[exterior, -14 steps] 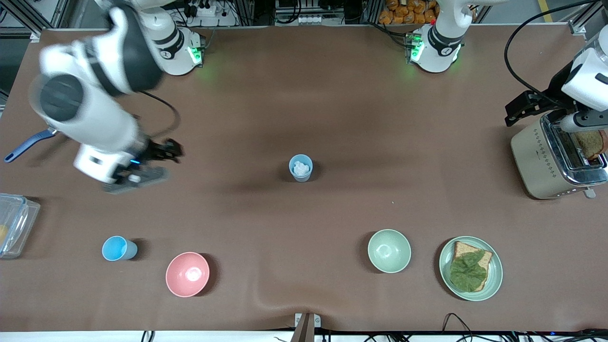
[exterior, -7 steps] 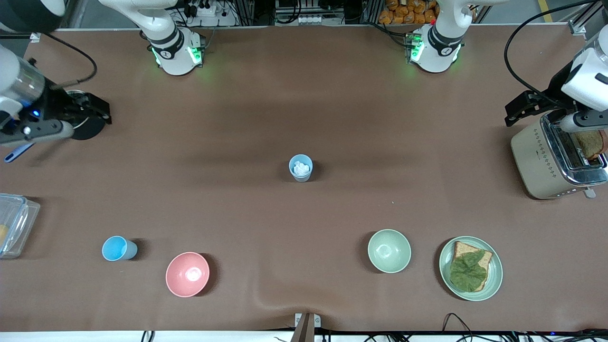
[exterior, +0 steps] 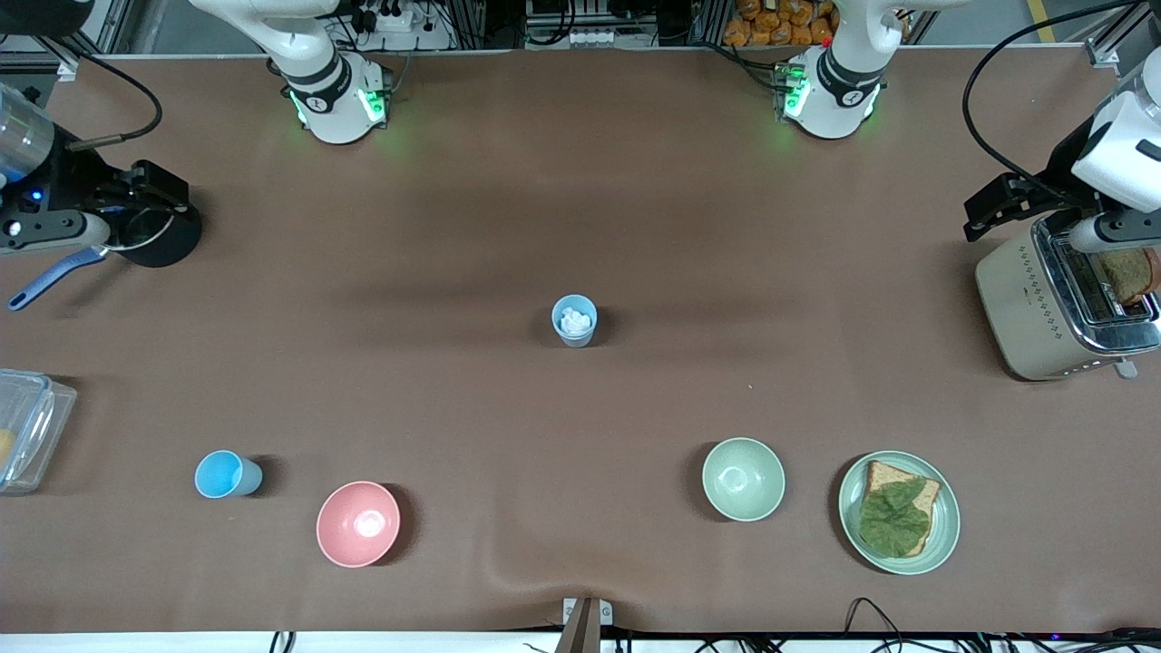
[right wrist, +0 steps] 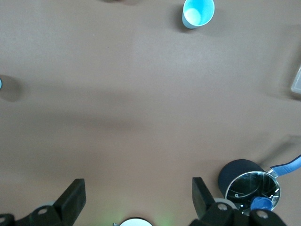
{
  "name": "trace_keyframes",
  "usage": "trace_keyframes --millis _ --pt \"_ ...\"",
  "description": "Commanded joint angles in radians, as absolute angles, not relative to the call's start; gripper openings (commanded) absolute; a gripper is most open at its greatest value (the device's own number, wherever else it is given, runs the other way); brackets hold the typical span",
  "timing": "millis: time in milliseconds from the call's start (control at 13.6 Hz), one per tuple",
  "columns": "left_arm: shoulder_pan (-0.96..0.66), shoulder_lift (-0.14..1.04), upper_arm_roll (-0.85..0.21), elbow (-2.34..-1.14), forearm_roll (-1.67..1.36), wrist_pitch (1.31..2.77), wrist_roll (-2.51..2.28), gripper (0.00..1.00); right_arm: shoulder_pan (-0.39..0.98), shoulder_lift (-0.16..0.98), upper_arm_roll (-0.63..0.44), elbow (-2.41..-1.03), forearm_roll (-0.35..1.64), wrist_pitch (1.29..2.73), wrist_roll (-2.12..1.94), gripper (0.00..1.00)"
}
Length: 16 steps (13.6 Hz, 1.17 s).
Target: Stack blue cups with both arms
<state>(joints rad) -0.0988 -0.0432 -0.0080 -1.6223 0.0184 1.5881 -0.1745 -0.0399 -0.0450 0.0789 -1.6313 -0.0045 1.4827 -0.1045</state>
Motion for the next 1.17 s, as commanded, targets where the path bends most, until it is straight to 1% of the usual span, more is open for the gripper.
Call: trace_keyframes --millis 0,1100 --pt "-0.095 -0.044 -0.009 -1.609 0.012 1.582 -0.141 1.00 -0.058 -0.055 0.084 -1.617 0.009 1.466 -0.092 1.00" --pt "-0.095 -0.041 -0.006 -1.580 0.015 1.551 -0.107 1.00 -0.090 -0.055 0.083 -1.615 0.012 1.453 -0.103 1.00"
